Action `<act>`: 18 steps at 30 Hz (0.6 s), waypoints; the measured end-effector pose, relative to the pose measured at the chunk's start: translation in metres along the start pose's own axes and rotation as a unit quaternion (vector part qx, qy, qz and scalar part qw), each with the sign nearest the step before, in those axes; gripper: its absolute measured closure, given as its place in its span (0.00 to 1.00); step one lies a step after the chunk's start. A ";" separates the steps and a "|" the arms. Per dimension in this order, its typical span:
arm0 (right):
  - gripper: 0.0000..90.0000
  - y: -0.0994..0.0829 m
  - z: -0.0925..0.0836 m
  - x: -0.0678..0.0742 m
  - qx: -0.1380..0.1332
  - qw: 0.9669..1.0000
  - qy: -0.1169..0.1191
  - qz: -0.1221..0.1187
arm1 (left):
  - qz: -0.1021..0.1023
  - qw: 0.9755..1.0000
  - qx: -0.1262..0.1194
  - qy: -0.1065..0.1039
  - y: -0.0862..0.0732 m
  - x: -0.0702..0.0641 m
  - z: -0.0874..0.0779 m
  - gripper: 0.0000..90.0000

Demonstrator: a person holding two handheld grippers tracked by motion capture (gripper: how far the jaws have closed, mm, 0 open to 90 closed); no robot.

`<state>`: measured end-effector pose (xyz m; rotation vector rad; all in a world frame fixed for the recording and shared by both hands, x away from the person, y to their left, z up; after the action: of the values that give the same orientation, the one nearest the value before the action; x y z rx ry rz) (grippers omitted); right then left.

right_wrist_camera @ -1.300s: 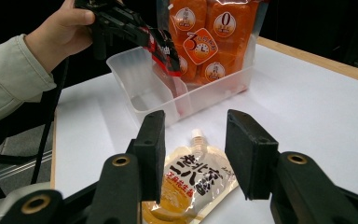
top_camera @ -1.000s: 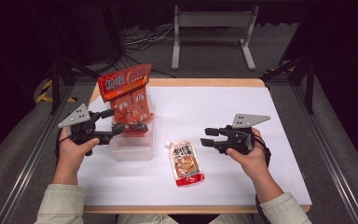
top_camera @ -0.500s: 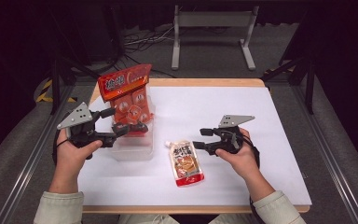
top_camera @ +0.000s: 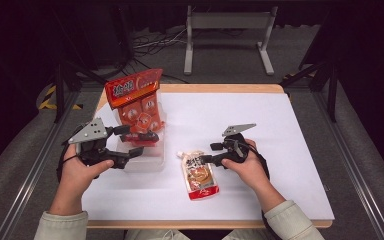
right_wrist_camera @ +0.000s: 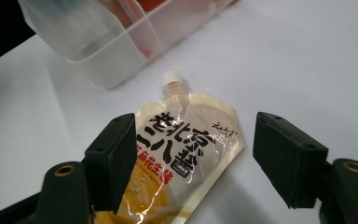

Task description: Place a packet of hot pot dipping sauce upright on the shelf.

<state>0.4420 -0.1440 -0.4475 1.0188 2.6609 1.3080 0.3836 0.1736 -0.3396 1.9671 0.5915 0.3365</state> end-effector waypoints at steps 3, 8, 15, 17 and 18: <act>0.35 -0.002 0.006 -0.002 0.011 1.000 -0.003 0.001 | 0.002 1.000 0.003 -0.002 -0.001 -0.002 0.000 0.19; 0.35 -0.006 0.017 -0.006 0.027 1.000 -0.006 0.006 | 0.004 1.000 0.011 -0.005 -0.003 -0.005 0.003 0.19; 0.27 -0.010 0.033 -0.007 0.029 1.000 -0.007 0.007 | 0.004 1.000 0.013 0.004 -0.004 -0.002 0.008 0.20; 0.27 -0.010 0.034 -0.006 0.029 1.000 -0.012 0.000 | 0.002 1.000 0.014 0.003 -0.005 -0.003 0.009 0.20; 0.26 -0.010 0.035 -0.005 0.030 0.999 -0.016 -0.006 | 0.003 1.000 0.014 0.002 -0.004 -0.003 0.010 0.20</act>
<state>0.4501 -0.1269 -0.4787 1.0186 2.6939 1.2064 0.3849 0.1655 -0.3480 1.9952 0.5951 0.3388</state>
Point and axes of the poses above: each handheld gripper's, and its own axes: z roughly forward along the jaws, y roughly out of its top, x roughly to its left, the point moved 5 cm from there along z, roughly forward along the jaws, and after that the axes turned 4 degrees about x, right-handed, at the moved point
